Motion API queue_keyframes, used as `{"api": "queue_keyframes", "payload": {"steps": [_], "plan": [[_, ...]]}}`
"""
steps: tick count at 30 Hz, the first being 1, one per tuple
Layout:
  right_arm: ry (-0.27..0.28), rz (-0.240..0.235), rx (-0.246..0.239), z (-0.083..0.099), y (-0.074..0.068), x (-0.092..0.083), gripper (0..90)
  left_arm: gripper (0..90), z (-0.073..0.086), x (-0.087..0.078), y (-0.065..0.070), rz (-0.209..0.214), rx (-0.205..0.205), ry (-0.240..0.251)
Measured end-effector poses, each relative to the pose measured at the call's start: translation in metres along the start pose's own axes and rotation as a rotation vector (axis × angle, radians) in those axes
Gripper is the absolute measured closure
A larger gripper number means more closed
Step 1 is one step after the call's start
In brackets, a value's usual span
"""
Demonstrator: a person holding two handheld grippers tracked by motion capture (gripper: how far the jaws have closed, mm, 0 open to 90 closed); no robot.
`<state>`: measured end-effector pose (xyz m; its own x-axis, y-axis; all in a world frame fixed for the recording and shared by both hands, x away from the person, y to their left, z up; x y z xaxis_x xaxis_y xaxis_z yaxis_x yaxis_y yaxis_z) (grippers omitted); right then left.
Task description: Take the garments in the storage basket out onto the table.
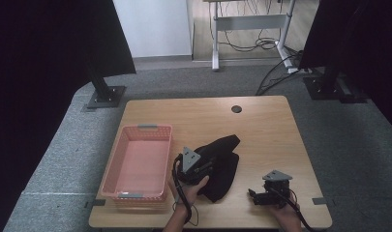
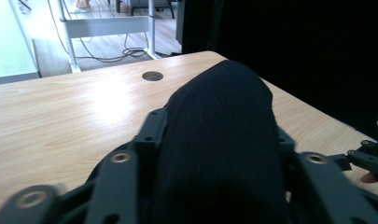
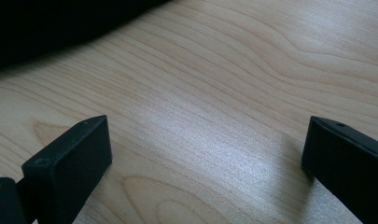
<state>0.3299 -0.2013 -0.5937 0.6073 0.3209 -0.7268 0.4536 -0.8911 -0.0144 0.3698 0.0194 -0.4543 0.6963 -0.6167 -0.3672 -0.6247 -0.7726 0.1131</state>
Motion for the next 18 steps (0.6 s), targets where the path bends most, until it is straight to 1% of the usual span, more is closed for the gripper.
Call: {"api": "queue_keyframes", "payload": {"steps": [4,5,7,8,9,11,15,18], "plan": [[0.000,0.000,0.000,0.000,0.000,0.000,1.0,42.8,-0.005,-0.005,-0.004,-0.020,0.014,0.026],[0.000,0.000,0.001,0.000,0.000,0.000,1.0,41.0,-0.006,-0.007,-0.005,-0.027,0.026,0.024],[0.000,0.000,0.001,0.000,0.000,0.000,1.0,39.3,-0.007,-0.009,-0.007,-0.030,0.036,0.023],[0.001,0.000,0.002,0.000,0.000,0.000,1.0,38.3,-0.008,-0.010,-0.007,-0.022,0.038,0.035],[0.000,0.000,0.001,0.000,0.000,0.000,1.0,37.2,-0.009,-0.012,-0.008,-0.026,0.040,0.048],[0.000,0.000,0.001,0.000,0.000,0.000,1.0,35.9,-0.011,-0.015,-0.010,-0.045,0.056,0.069],[0.000,0.000,0.001,0.000,0.000,0.000,1.0,34.0,-0.013,-0.018,-0.013,-0.072,0.097,0.068],[0.000,0.000,0.000,0.000,0.000,0.000,1.0,33.0,-0.014,-0.020,-0.014,-0.066,0.102,0.066]]}}
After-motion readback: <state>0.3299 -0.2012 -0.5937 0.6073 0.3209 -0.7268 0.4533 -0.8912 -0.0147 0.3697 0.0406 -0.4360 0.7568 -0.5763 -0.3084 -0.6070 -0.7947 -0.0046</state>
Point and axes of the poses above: each handheld gripper's, and its own axes: x roughly forward along the jaws, z roughly out of its underside, y roughly to its right, the point moved 8 cm from there along x, roughly forward along the jaws, and after that the axes turned 2 degrees about z, right-handed, at the moved point
